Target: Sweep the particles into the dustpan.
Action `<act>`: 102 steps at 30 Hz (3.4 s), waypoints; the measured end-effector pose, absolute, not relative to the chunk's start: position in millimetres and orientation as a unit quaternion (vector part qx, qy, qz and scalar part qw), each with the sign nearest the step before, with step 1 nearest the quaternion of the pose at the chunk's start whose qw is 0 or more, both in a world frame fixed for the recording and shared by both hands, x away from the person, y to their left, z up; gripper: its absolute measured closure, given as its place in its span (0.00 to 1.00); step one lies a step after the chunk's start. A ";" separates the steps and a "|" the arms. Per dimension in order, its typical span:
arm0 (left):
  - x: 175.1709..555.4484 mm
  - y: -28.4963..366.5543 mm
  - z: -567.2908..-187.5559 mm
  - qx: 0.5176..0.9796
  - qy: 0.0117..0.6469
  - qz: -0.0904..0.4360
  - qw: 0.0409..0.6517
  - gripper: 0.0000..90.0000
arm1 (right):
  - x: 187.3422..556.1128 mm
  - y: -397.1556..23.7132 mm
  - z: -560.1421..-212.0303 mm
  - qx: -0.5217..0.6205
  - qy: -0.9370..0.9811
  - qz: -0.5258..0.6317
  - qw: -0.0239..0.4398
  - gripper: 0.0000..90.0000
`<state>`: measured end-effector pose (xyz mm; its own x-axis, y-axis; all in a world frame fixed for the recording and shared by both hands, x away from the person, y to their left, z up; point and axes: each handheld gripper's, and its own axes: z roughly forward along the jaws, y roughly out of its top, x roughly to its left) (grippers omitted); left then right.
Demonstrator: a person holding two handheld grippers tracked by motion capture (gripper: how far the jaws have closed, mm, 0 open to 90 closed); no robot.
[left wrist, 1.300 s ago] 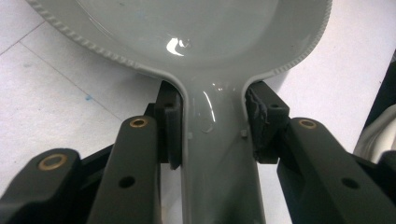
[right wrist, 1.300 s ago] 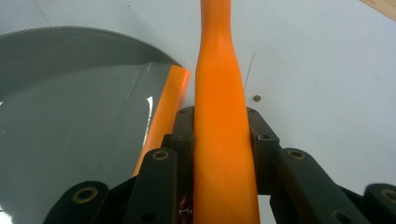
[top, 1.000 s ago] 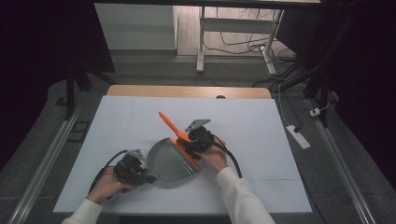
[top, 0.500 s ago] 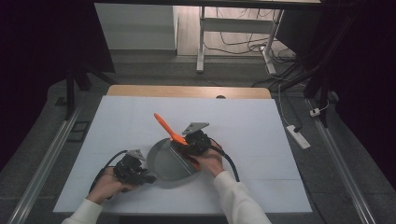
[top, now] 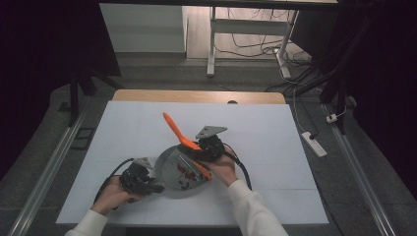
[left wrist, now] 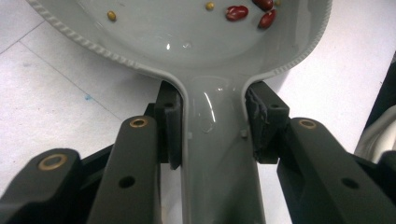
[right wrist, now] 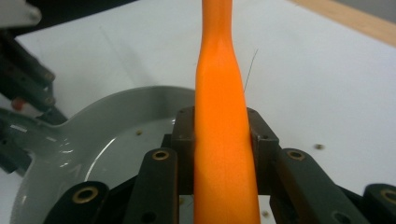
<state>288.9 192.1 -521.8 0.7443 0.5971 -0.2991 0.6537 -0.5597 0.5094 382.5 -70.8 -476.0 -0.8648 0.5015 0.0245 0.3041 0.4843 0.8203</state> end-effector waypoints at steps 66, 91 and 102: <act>286.8 194.5 -524.8 0.877 0.364 -0.043 0.310 0.69 | 391.7 -57.1 -497.1 0.191 0.894 0.383 0.130 0.78; 285.4 194.2 -524.2 0.878 0.363 -0.044 0.310 0.69 | 376.6 -112.1 -472.0 0.238 0.848 0.432 0.195 0.78; 283.3 195.0 -522.5 0.878 0.362 -0.042 0.311 0.69 | 376.1 -124.2 -482.0 0.253 0.854 0.409 0.199 0.78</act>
<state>283.3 195.0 -522.5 0.7337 0.6102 -0.2989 0.6624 -0.5442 0.5148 376.1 -124.2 -482.0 -0.7920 0.5958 -0.1330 0.2695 0.5367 0.7996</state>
